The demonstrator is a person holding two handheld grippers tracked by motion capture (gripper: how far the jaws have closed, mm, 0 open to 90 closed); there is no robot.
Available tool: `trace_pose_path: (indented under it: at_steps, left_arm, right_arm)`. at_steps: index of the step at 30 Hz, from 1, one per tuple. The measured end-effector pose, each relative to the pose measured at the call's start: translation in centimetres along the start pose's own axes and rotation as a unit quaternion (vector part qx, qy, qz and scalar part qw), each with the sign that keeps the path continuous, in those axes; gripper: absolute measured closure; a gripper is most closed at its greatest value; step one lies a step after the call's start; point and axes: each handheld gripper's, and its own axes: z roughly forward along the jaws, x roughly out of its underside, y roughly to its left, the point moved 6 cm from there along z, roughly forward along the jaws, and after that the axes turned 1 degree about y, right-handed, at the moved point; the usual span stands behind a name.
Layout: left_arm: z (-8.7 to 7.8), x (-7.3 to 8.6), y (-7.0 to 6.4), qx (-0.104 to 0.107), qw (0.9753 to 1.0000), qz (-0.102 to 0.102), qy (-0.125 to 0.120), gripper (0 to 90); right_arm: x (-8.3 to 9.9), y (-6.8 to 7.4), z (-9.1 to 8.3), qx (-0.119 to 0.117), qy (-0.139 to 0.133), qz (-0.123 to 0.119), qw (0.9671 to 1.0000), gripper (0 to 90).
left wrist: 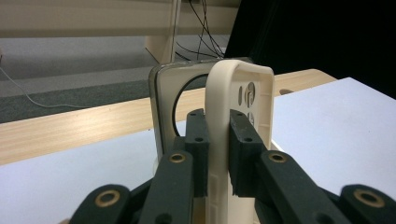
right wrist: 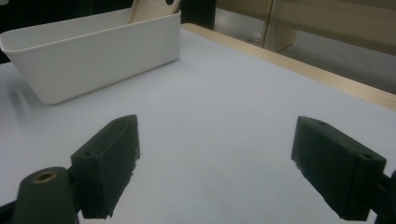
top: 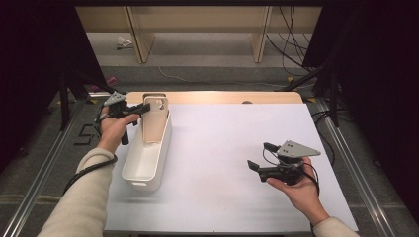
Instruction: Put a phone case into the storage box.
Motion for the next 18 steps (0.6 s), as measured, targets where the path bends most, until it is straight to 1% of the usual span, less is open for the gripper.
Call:
trace_pose_path:
  at_steps: [18]
  left_arm:
    - [0.25,0.05,0.44,-0.006,0.9999,-0.001,0.011,77.4]
  right_arm:
    - [-0.02,0.02,-0.02,0.000,-0.001,0.000,1.0000,16.3]
